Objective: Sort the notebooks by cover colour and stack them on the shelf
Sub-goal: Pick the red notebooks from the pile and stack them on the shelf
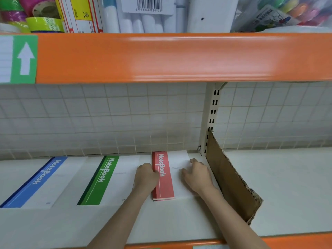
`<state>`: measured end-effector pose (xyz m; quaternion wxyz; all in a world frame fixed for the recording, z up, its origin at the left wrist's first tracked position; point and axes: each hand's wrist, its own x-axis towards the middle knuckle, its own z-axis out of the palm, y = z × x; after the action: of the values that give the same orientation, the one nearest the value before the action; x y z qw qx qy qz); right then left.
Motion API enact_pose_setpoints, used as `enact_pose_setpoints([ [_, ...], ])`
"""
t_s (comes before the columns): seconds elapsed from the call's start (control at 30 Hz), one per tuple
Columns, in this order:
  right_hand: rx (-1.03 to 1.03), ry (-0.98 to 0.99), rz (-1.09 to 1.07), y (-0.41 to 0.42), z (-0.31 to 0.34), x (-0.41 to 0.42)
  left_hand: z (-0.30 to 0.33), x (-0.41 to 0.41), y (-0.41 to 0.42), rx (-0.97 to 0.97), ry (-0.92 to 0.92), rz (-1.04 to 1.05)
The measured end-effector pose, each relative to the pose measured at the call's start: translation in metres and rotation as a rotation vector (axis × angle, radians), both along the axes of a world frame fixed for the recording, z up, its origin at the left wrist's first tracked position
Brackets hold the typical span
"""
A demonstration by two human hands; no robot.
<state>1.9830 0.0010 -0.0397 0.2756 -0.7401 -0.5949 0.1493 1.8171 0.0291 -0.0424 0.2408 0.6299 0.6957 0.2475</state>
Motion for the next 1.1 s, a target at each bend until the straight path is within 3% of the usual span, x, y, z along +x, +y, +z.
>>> enact_pose_setpoints([
  [0.2,-0.031,0.059,0.017,-0.006,-0.001,0.004,-0.004,-0.001,0.004,0.002,-0.087,-0.008],
  [0.4,-0.113,-0.034,0.048,-0.013,0.007,-0.006,-0.003,-0.001,0.002,0.038,-0.093,-0.040],
  [0.57,-0.332,-0.013,0.219,-0.022,0.016,-0.005,0.012,-0.013,-0.010,-0.043,-0.092,-0.261],
  [0.73,-0.405,-0.099,0.327,-0.024,0.023,-0.002,0.023,-0.021,-0.029,-0.185,0.246,-0.505],
  [0.87,-0.403,-0.100,0.323,-0.024,0.026,-0.003,0.027,-0.019,-0.037,-0.209,0.164,-0.550],
  [1.1,-0.423,-0.122,0.327,-0.025,0.034,0.001,0.026,-0.015,-0.049,-0.058,0.342,-0.554],
])
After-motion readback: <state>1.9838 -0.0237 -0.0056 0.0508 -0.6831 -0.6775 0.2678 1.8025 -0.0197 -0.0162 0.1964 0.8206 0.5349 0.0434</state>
